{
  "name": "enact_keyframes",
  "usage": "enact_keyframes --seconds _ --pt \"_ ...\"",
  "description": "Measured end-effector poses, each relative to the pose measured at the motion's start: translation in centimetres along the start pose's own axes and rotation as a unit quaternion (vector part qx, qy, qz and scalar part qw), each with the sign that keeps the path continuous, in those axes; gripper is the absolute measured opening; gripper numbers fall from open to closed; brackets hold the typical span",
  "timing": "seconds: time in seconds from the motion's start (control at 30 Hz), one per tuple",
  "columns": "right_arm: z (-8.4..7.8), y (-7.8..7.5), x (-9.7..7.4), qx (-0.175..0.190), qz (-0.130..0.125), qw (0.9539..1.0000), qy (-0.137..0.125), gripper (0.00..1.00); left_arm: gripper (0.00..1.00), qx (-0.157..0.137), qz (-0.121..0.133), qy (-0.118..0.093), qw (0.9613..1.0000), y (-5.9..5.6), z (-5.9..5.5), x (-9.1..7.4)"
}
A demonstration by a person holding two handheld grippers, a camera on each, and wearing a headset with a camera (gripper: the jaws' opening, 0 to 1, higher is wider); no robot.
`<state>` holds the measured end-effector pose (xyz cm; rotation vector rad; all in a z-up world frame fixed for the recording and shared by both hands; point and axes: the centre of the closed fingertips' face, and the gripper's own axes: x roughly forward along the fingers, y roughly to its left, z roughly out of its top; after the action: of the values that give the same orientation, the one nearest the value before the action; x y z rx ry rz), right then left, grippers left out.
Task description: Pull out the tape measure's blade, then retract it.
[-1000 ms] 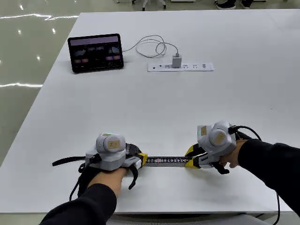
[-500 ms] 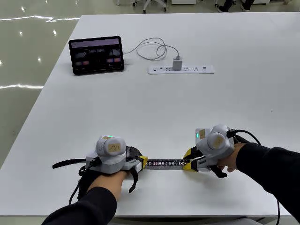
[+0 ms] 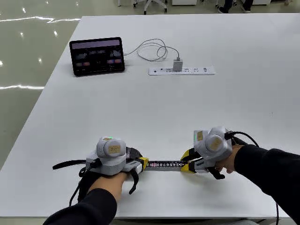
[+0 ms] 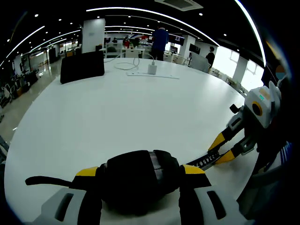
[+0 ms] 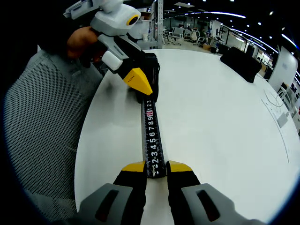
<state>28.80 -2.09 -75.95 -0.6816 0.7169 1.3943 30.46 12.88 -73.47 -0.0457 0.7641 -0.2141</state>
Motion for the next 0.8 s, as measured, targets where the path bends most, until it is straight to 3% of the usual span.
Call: enact_keyframes --seconds 0.8 --pt "0.81 0.23 0.63 -0.001 0.001 1.0000 -0.009 0.12 0.63 -0.001 0.000 0.000 1.0000 -0.02 -0.01 0.00"
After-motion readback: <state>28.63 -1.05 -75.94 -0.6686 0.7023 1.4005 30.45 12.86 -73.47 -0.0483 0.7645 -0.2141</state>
